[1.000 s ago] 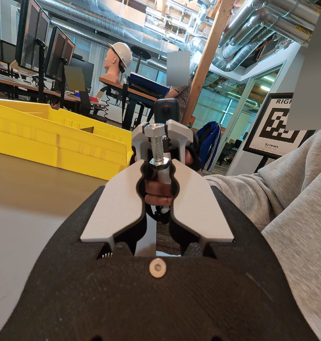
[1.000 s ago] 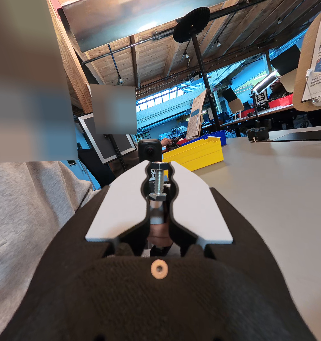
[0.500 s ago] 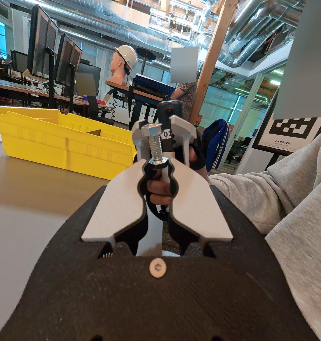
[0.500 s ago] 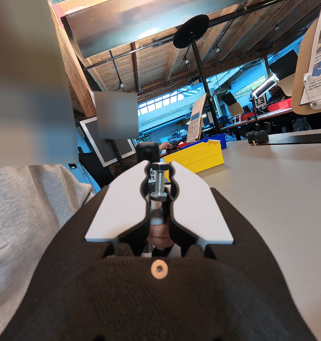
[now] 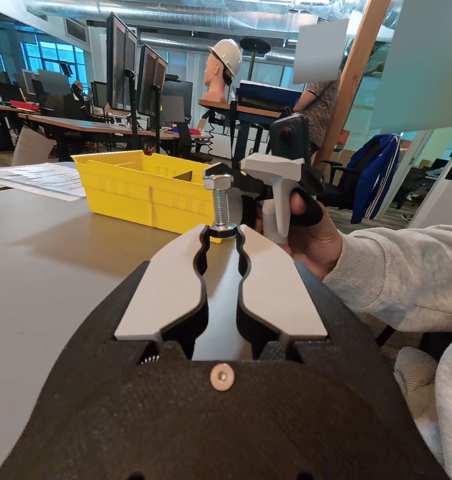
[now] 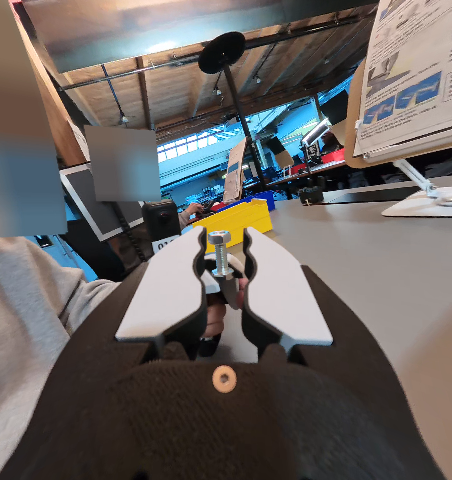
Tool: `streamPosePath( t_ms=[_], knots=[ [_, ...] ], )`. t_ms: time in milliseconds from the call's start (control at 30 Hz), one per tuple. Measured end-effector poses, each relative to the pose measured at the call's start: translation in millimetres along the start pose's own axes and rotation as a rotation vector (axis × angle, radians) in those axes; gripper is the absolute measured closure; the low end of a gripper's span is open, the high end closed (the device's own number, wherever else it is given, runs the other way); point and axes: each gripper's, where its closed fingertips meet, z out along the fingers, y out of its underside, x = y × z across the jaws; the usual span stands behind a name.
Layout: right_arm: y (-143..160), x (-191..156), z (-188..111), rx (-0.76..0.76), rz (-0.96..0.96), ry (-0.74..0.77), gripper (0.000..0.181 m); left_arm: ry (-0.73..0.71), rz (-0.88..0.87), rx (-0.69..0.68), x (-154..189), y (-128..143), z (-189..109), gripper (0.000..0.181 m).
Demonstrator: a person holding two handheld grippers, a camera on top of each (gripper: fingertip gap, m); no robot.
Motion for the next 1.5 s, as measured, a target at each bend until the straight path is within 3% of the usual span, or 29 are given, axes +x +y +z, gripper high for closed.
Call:
streamPosePath(
  t_ms=[267, 667, 1100, 1500],
  knots=[
    [17.5, -6.1, 4.1, -0.131, -0.045, -0.062, 0.157, -0.012, 0.025, 0.015, -3.2, -4.2, -3.1, 0.162],
    [14.2, -9.1, 8.1, -0.129, -0.278, 0.058, 0.151, 0.002, 0.016, 0.012, 4.0, 0.6, 0.8, 0.162],
    [10.7, -5.9, 4.4, -0.114, -0.229, 0.056, 0.166, 0.003, -0.048, 0.051, 1.8, -3.7, -0.5, 0.162],
    [7.6, 1.1, 0.8, -0.098, -0.190, 0.080, 0.166, 0.013, -0.066, 0.072, 2.0, -6.7, -2.2, 0.162]
  ],
)
